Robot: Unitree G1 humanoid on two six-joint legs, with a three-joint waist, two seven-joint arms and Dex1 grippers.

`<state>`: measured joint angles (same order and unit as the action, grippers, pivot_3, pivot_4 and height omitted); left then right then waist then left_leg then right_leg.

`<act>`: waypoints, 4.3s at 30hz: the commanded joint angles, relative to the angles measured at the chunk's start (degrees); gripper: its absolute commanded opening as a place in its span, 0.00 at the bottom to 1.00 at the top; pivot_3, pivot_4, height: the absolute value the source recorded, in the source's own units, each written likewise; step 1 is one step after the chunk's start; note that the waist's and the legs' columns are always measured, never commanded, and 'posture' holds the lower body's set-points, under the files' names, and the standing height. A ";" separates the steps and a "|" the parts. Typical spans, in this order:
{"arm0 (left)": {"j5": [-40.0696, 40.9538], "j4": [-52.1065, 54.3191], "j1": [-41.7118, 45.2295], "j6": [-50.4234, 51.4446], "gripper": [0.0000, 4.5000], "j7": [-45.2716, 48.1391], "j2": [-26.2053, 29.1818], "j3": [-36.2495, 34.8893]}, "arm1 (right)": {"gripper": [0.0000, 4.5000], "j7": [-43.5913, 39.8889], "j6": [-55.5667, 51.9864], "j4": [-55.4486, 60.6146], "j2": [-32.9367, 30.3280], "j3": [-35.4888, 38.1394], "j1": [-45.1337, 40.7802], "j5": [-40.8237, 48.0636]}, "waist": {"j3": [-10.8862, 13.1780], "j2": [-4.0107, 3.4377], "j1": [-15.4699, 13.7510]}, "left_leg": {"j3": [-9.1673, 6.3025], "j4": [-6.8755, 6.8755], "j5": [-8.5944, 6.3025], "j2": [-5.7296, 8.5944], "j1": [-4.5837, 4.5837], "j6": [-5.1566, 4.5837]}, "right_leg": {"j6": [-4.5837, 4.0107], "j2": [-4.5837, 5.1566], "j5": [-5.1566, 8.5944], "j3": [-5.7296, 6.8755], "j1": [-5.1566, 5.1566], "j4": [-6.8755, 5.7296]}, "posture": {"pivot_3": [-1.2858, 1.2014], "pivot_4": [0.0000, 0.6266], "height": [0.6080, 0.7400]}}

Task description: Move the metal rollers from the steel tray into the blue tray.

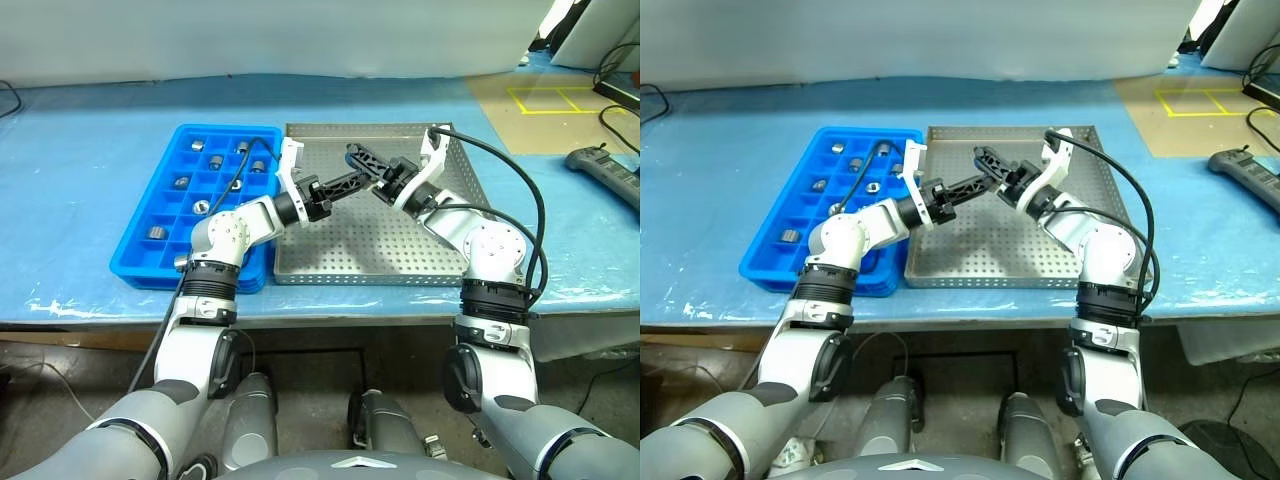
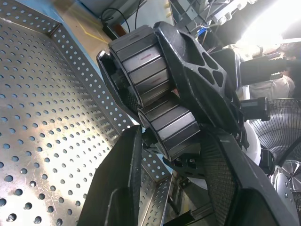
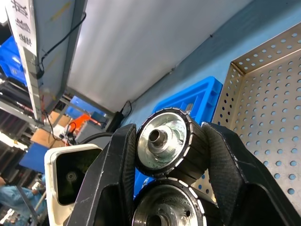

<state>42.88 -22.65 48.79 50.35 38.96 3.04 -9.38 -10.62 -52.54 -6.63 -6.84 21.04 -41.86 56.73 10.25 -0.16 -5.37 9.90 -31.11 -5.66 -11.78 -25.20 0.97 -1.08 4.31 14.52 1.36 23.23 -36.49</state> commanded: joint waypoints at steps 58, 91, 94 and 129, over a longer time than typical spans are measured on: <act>-0.45 8.80 -1.20 0.01 0.32 6.28 11.19 -0.39 | 0.39 -0.98 14.29 -12.51 -7.41 2.83 -4.15 -6.45 | 0.01 0.00 1.23 | 0.02 -0.17 -0.15 0.02 -0.18 -0.30 | 0.15 0.03 -0.10 0.05 0.03 0.06 | 0.47 0.24 1.00; -12.91 17.51 -25.00 -12.30 0.32 10.79 34.75 -2.38 | 0.39 -27.84 0.33 8.74 -9.29 -19.62 5.89 -10.38 | 0.00 0.00 -0.85 | 0.02 0.13 -0.02 -0.04 -0.01 -0.04 | -0.05 0.00 0.02 0.08 -0.17 0.47 | 0.53 0.24 1.00; -12.36 16.34 -23.59 -11.21 0.32 7.81 33.43 -3.15 | 0.39 -27.86 0.64 7.98 -9.25 -19.92 5.56 -11.48 | 0.00 0.00 -1.16 | 0.02 0.10 -0.02 -0.02 -0.01 -0.04 | -0.05 0.05 0.02 0.07 -0.18 0.45 | 0.53 0.24 1.00; -4.92 23.95 -30.08 -12.76 0.77 19.90 41.72 -9.11 | 0.39 -36.70 0.03 2.01 -4.86 -28.28 -0.27 -15.48 | -0.08 0.02 -1.97 | -0.05 0.13 0.14 -0.13 0.04 0.18 | -0.29 -0.04 0.18 0.14 0.08 -0.17 | 0.57 0.24 1.00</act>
<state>37.62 -2.72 18.94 39.81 57.54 42.86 -16.57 -45.63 -55.09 -4.76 -12.41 -6.21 -40.55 42.41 10.16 -0.14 -7.34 9.83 -30.98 -5.53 -11.91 -25.17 1.16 -1.37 4.28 14.70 1.51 23.31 -36.66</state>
